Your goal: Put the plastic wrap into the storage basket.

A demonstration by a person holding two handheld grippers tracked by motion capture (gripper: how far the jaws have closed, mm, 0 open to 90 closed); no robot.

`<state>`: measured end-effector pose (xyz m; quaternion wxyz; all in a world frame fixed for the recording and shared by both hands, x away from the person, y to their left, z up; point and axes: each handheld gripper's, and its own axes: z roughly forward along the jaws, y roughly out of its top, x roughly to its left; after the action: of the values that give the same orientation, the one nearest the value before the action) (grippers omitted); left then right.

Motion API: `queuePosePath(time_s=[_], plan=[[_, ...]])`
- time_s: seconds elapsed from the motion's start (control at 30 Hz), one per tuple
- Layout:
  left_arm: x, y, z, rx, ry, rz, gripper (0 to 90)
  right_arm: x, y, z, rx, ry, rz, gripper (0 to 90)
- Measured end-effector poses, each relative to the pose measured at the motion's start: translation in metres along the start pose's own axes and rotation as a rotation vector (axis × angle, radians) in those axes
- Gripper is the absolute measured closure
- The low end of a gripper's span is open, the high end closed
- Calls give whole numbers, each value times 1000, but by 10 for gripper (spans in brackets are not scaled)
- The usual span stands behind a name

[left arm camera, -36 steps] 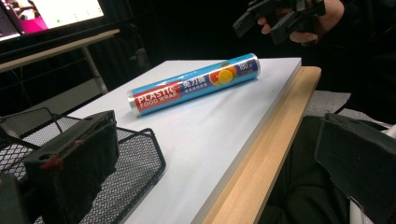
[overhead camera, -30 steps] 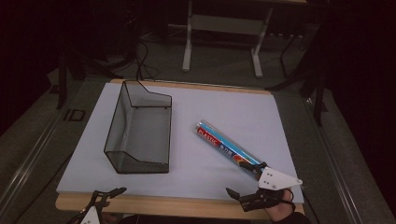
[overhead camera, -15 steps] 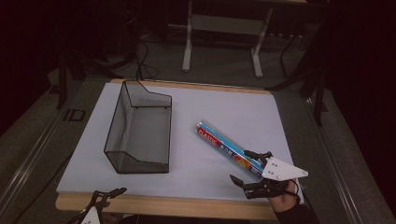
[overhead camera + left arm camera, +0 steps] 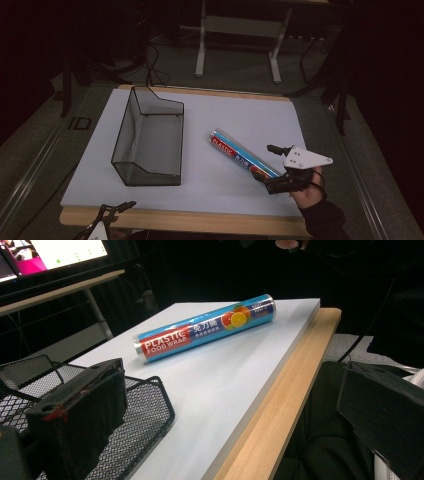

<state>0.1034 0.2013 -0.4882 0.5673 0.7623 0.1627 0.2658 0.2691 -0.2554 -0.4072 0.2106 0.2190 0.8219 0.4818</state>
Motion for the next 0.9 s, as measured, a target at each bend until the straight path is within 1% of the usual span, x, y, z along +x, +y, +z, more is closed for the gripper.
queuePosePath(time_s=[0.07, 0.1, 0.13, 0.2, 0.27, 0.3, 0.33, 0.37, 0.4, 0.43, 0.5, 0.6, 0.63, 0.67, 0.7, 0.73, 0.77, 0.8, 0.83, 0.87, 0.9], plan=[[0, 0, 0, 0, -1, 1, 3, 0, 0, 0, 0, 0, 0, 95], [0, 0, 0, 2, -3, 1, 3, -9, 3, 5, 10, -12, 27, 95], [0, 0, 0, 3, -3, 1, 3, -12, 3, 7, 14, -25, 33, 96], [0, 0, 0, 2, -4, 1, 3, -14, 3, 9, 19, -19, 40, 96], [0, 0, 0, 1, -4, 1, 3, -20, 3, 15, 27, -12, 42, 96], [0, 0, 0, 1, -5, 0, 3, -20, 3, 15, 27, -12, 42, 96], [0, 0, 0, 2, -5, 0, 3, -25, 2, 20, 38, -12, 49, 95], [0, 0, 0, 2, -5, 1, 3, -27, 2, 23, 52, -1, 49, 96], [0, 0, 0, 1, -5, 1, 3, -27, 2, 23, 52, -1, 49, 96], [0, 0, 0, 2, -6, 1, 3, -30, 1, 29, 80, 7, 57, 100], [0, 0, 0, 1, -6, 1, 3, -34, 0, 35, 111, 4, 64, 101], [0, 0, 0, 1, -8, -2, 3, -39, -2, 43, 139, 13, 77, 101], [0, 0, 0, 1, -9, -2, 3, -39, -2, 43, 139, 13, 77, 101], [0, 0, 0, 2, -9, 0, 3, -41, -3, 47, 158, 15, 78, 100], [0, 0, 0, 3, -9, 2, 3, -42, -3, 50, 172, 24, 75, 100], [0, 0, 0, 3, -9, 2, 3, -42, -3, 50, 172, 24, 75, 100], [0, 0, 0, 3, -11, 1, 3, -45, -4, 55, 204, 35, 81, 121], [0, 0, 1, 3, -11, 0, 3, -45, -4, 55, 204, 35, 81, 121], [0, 0, 1, 3, -11, -1, 3, -47, -5, 61, 237, 56, 94, 144], [0, 0, 0, 3, -12, -1, 3, -47, -5, 61, 237, 56, 94, 144], [0, 0, 0, 2, -12, -1, 3, -49, -6, 67, 251, 66, 102, 144]])
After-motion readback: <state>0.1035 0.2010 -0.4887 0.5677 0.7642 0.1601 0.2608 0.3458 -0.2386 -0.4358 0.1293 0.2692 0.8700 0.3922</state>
